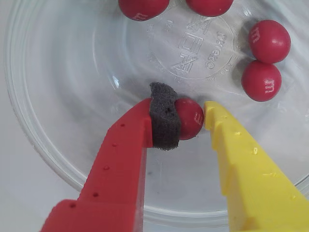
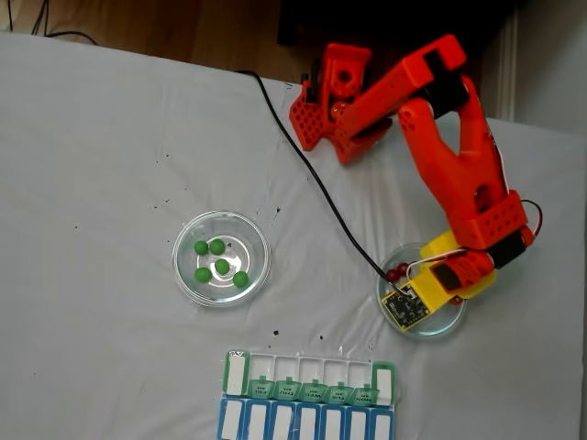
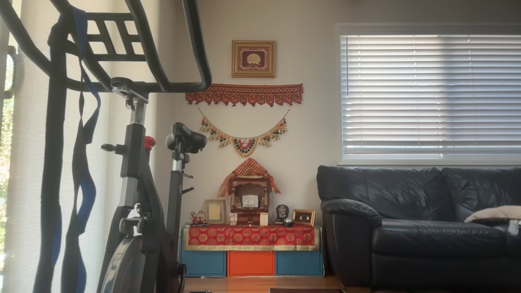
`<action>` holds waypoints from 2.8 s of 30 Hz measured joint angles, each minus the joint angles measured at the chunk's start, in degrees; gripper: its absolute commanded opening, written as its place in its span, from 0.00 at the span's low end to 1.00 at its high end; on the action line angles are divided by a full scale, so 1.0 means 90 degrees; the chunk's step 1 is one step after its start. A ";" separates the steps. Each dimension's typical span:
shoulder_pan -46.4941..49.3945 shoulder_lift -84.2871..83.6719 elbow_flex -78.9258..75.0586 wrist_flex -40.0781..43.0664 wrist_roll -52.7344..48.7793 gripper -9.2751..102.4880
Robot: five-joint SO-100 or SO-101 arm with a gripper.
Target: Sort medicines into box.
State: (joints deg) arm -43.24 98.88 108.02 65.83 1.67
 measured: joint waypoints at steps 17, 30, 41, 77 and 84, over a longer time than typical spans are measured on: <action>0.0010 0.0000 -0.0020 0.0127 -0.0039 0.09; 0.0332 0.0244 -0.0479 0.0879 -0.0137 0.09; 0.0781 0.0312 -0.1035 0.1191 -0.0361 0.09; 0.2520 0.0312 -0.2959 0.2061 -0.0859 0.09; 0.3057 0.0068 -0.3213 0.1846 -0.0859 0.10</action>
State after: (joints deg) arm -15.73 99.49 79.10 82.44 -6.06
